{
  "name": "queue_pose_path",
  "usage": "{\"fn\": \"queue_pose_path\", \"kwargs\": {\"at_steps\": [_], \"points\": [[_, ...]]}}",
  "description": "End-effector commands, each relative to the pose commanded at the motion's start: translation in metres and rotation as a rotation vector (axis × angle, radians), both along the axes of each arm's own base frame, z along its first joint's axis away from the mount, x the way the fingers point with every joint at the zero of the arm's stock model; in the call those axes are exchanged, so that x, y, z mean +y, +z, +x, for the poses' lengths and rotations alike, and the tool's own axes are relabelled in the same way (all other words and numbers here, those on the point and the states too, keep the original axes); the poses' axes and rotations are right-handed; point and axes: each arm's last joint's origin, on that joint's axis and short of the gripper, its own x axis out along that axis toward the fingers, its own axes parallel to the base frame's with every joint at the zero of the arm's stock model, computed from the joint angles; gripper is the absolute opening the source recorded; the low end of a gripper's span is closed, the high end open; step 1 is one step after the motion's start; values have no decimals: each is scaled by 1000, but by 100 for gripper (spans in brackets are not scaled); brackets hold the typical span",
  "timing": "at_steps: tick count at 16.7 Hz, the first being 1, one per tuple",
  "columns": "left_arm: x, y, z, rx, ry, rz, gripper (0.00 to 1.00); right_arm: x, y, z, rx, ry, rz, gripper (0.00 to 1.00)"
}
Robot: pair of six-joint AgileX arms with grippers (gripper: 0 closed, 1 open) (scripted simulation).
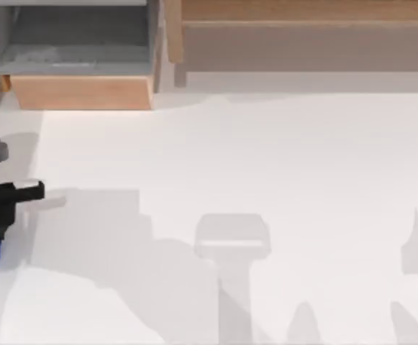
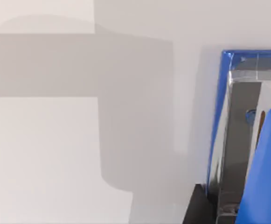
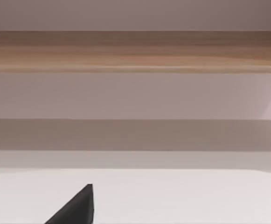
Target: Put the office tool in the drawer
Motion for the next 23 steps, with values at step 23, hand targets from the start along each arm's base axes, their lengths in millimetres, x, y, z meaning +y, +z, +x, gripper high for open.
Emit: {"fn": "queue_pose_path", "kwargs": {"at_steps": [23], "points": [[-2,39,-2,-9,-17,-3,0,0,0,0,0,0,0,100]]}}
